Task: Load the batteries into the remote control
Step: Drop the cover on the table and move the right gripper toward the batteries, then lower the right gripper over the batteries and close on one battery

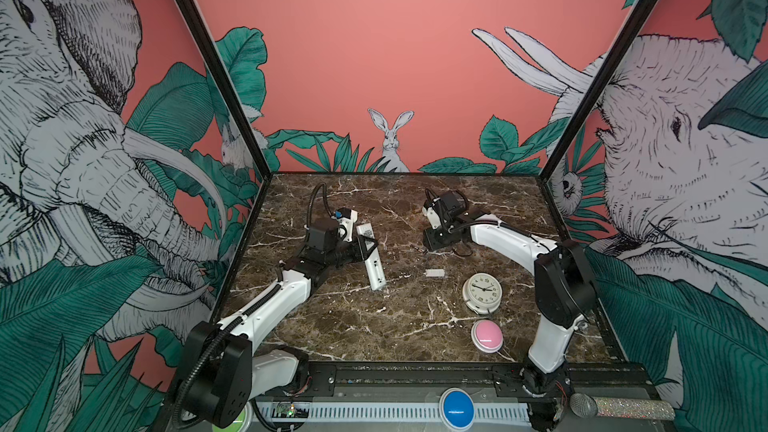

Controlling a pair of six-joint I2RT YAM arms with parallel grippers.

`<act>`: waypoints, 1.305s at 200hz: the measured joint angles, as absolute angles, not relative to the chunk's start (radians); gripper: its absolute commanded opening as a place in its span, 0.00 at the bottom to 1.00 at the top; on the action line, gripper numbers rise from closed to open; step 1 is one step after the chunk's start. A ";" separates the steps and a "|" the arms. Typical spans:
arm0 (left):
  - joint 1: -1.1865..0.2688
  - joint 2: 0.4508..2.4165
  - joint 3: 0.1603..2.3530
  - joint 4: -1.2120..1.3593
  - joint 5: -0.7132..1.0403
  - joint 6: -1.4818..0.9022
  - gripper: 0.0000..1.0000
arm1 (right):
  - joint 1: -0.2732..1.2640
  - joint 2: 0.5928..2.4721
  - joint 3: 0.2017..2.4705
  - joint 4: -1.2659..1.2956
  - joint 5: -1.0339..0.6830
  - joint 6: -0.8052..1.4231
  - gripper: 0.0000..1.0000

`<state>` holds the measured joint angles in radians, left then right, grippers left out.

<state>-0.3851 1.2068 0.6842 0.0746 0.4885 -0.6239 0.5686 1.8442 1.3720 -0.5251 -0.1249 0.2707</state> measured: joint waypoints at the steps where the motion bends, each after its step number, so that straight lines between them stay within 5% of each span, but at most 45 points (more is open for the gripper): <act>1: -0.385 1.207 0.684 0.075 0.488 -0.624 0.00 | 0.569 1.844 1.372 -0.525 -0.125 0.271 0.51; 34: -0.385 1.218 0.684 0.110 0.509 -0.624 0.00 | 0.569 1.887 1.372 -0.516 -0.104 0.368 0.62; 261: -0.384 1.245 0.683 0.202 0.612 -0.635 0.00 | 0.569 1.953 1.372 -0.430 -0.006 0.578 0.55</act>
<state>-0.3843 1.2453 0.6834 0.2020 0.6121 -0.6353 0.5694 1.9533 1.3720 -0.4297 -0.0063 0.5781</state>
